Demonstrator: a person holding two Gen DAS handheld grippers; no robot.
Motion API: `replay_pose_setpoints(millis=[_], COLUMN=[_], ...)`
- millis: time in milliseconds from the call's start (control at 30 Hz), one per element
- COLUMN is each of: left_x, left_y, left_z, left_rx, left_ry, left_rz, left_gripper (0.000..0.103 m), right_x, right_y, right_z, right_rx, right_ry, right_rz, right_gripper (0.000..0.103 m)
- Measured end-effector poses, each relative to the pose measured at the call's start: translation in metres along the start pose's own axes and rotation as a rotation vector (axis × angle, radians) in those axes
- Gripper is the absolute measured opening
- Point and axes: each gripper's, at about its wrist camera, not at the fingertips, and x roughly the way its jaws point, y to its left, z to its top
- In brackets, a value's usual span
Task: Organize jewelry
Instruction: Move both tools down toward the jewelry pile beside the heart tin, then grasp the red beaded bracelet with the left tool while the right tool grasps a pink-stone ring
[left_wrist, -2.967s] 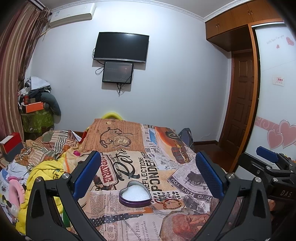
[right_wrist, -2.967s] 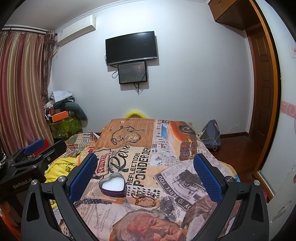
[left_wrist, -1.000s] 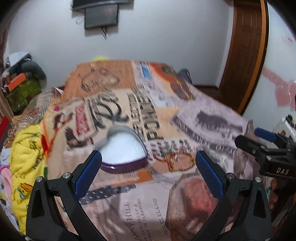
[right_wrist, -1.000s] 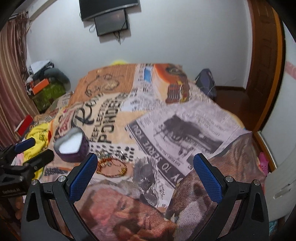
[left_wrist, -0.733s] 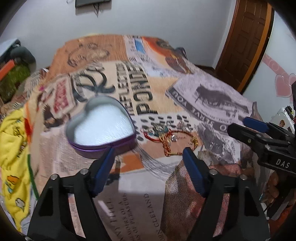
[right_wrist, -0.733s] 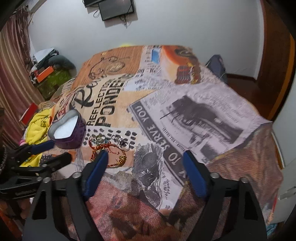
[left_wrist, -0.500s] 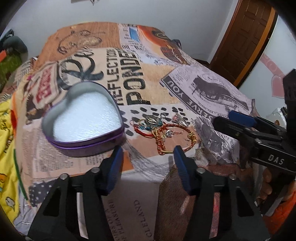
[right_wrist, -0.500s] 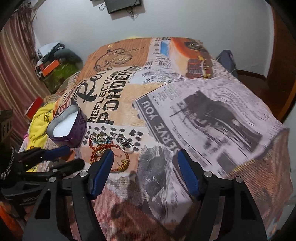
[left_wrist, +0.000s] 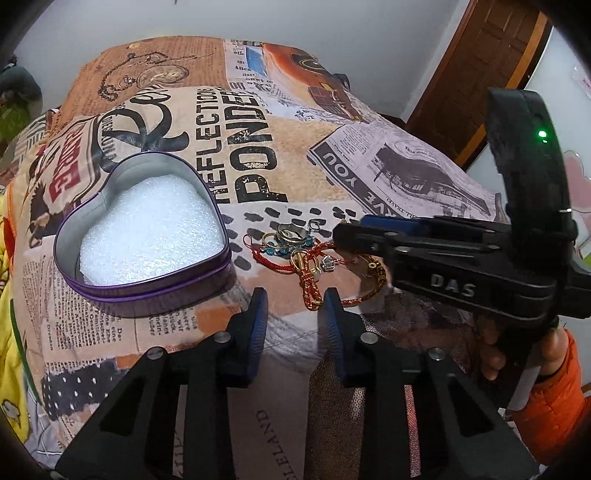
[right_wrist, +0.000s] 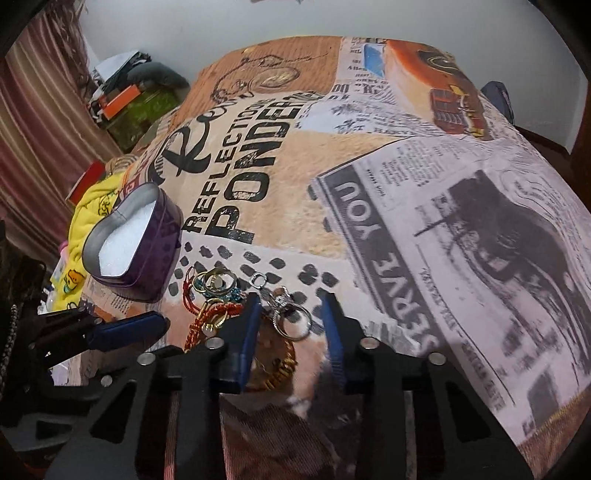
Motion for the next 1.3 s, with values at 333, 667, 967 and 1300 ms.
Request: replay_pose_setpoints(millis=[333, 667, 967, 1300], left_x=[0.007, 0.019, 0.000, -0.043], left_y=[0.001, -0.005, -0.013, -0.019], left_z=[0.001, 0.008, 0.006, 0.009], left_rx=[-0.015, 0.000, 0.024, 0.044], left_ry=[0.021, 0.029, -0.011, -0.098], left_rz=[-0.041, -0.013, -0.006, -0.002], left_gripper=[0.020, 0.008, 0.006, 0.006], right_x=[-0.004, -0.034, -0.053, -0.073], right_y=[0.000, -0.013, -0.019, -0.004], right_z=[0.004, -0.011, -0.020, -0.021], right_rx=[0.003, 0.047, 0.098, 0.095], right_ry=[-0.030, -0.081, -0.106, -0.158], right_rz=[-0.020, -0.058, -0.059, -0.059], right_gripper=[0.012, 0.012, 0.012, 0.012])
